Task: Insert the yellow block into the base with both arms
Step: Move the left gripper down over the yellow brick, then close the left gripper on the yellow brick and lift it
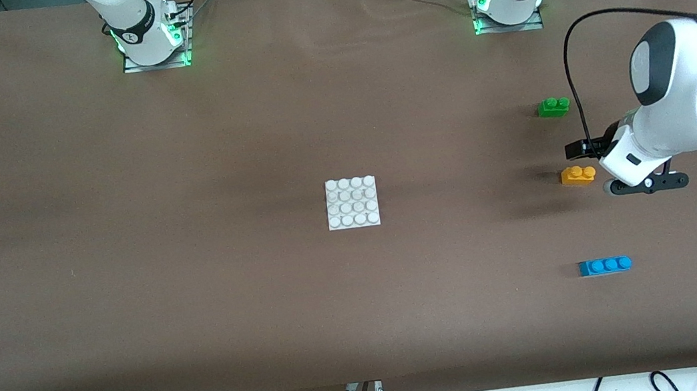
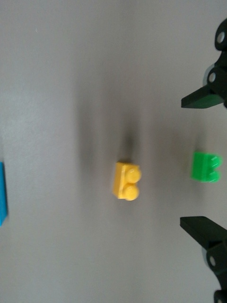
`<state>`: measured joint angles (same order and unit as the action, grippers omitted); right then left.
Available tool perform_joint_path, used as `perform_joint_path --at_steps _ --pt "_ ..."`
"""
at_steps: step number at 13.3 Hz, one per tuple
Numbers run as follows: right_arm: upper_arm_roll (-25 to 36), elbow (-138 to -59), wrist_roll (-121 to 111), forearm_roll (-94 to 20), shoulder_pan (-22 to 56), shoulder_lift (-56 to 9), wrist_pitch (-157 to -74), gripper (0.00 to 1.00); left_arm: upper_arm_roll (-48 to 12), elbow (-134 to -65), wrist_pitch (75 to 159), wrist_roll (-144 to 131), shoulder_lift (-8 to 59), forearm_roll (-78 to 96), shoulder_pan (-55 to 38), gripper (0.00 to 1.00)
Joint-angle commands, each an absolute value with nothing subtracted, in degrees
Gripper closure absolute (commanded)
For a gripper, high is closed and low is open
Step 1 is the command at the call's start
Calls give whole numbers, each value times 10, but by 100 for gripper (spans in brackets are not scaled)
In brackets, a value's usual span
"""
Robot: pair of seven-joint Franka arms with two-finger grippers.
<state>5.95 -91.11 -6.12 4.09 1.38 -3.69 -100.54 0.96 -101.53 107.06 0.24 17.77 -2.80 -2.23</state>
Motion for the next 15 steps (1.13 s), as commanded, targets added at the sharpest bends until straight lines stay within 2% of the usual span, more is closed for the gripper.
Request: perform_joint_path --at_steps 1,6,8,11,15 --pt "54 -913 -72 31 7 -31 -999 0 8 -1094 1172 103 173 -12 21 0" --pt "54 -913 -72 31 7 -31 -998 0 8 -1100 1218 111 232 10 38 0" --pt "54 -913 -72 31 7 -31 -999 0 8 -1130 1245 116 233 11 39 0" --pt "54 -913 -72 31 7 -32 -999 0 8 -1193 1345 121 233 11 40 0" --pt "54 -913 -69 31 7 -31 -986 0 8 -1198 1356 144 245 34 40 0"
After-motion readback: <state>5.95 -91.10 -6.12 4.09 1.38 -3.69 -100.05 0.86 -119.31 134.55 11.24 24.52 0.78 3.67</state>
